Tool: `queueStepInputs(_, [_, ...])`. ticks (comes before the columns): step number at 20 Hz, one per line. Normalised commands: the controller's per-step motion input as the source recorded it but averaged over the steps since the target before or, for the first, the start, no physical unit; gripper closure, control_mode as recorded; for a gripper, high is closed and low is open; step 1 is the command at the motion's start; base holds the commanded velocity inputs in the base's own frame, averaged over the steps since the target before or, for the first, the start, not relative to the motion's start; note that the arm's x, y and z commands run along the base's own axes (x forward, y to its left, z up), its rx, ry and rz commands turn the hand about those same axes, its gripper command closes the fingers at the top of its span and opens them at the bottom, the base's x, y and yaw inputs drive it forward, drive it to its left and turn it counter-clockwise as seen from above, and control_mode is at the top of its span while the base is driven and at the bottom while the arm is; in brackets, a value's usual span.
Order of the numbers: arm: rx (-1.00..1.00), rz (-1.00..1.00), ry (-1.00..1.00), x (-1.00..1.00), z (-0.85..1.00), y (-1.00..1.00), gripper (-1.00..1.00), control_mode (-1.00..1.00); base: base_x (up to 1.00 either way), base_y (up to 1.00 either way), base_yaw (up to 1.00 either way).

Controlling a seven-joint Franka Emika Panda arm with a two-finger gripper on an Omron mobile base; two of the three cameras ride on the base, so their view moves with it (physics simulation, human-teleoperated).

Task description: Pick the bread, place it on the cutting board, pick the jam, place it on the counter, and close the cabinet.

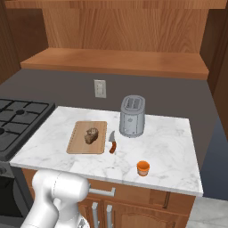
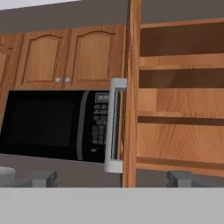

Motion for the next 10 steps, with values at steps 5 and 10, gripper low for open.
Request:
queueStepInputs(5, [0.00,-0.02,-0.05,0.40,-0.07,0.15,-1.00,-1.00,0.00,0.00,0.00])
queueStepInputs(10, [0.00,-0.03,-0.05,0.39,-0.10,0.16,-1.00,-1.00,0.00,0.00,0.00])
